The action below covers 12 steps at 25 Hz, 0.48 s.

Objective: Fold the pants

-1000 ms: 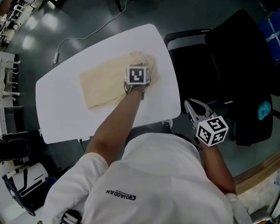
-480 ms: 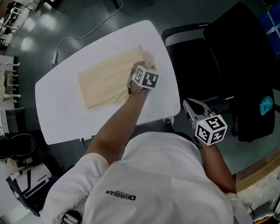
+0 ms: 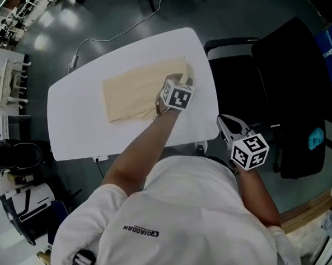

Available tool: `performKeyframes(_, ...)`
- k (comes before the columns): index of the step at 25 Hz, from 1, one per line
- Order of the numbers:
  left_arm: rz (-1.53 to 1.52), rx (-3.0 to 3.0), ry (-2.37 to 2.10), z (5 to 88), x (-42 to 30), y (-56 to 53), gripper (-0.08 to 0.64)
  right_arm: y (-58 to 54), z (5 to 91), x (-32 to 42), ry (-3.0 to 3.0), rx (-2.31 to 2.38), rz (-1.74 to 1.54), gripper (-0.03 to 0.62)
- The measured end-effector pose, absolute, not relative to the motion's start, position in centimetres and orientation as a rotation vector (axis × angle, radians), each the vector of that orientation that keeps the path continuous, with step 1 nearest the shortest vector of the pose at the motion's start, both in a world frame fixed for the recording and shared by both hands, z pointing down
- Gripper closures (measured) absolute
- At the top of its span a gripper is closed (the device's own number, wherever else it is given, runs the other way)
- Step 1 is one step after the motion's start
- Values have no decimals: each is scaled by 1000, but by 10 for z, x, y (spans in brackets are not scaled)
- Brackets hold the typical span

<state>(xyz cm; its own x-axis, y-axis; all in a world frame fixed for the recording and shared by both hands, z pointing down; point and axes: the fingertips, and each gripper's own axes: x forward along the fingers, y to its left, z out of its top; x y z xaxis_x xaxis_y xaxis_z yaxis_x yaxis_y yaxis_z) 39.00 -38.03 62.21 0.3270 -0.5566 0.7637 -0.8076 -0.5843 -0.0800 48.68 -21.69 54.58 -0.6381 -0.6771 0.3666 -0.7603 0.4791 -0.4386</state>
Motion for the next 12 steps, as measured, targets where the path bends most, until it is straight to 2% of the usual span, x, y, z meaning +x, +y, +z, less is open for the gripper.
performKeyframes(5,907,2271,-1219,580,364,-372,494,-227,533,467,-2610,1214,816,574)
performKeyframes(12,682,2288,-1234,528,308,-353,532,-245,505,425,-2678,1162,696,574)
